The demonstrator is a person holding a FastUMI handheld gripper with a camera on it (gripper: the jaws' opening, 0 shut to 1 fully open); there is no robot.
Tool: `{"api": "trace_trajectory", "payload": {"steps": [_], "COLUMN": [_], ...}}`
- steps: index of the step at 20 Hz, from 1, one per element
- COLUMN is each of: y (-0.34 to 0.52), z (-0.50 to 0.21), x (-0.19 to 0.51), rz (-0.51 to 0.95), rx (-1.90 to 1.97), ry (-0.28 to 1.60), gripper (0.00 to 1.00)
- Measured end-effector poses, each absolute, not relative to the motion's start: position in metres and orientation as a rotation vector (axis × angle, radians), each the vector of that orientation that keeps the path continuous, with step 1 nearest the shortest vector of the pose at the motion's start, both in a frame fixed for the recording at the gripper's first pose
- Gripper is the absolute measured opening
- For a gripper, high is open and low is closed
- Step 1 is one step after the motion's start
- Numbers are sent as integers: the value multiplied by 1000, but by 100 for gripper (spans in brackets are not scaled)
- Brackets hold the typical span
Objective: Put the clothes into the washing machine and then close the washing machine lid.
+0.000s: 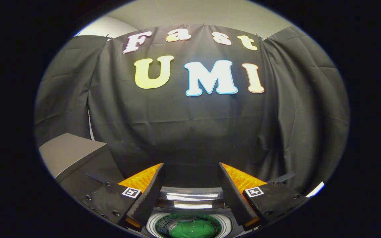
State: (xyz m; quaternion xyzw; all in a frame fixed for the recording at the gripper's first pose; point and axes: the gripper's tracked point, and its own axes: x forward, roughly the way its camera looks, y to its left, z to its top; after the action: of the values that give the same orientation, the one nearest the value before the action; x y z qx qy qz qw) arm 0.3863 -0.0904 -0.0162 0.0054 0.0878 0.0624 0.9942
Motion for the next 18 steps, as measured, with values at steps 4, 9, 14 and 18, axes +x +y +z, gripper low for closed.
{"api": "trace_trajectory", "payload": {"steps": [4,9,14,18], "y": [-91,-91,-93,-104], "z": [-20,-25,-33,-66], "x": [377,372,366,340], "rz": [128,132,139,121], "rx": [11,11,10,13], "ry": [169,174,193,258], "gripper": [98,98,98,98]}}
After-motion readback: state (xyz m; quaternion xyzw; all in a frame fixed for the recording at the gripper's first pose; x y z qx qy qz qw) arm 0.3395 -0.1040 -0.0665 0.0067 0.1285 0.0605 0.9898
